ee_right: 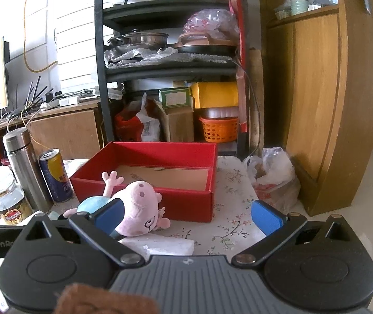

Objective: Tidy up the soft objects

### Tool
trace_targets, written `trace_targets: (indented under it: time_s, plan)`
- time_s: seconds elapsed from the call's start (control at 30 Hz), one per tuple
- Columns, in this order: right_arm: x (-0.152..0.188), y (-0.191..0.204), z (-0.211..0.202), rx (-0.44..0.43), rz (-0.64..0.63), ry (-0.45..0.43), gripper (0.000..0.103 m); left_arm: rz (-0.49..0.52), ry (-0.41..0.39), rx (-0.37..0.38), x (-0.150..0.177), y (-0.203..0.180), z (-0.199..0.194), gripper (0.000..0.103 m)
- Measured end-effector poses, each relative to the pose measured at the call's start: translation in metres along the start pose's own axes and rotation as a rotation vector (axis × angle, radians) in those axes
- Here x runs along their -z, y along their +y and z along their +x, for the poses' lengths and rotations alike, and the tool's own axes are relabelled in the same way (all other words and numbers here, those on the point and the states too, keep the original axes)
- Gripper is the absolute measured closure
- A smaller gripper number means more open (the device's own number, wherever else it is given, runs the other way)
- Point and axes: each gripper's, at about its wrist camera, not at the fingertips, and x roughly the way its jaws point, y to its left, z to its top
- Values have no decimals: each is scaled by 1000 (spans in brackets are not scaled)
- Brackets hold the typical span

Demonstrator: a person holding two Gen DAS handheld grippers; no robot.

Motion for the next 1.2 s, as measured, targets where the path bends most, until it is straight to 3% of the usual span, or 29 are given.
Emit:
trace_targets:
  time_s: [1.2]
  plan:
    - [3,0,2,2,-1,15,24,1,1,-4,1,-1,-1,5]
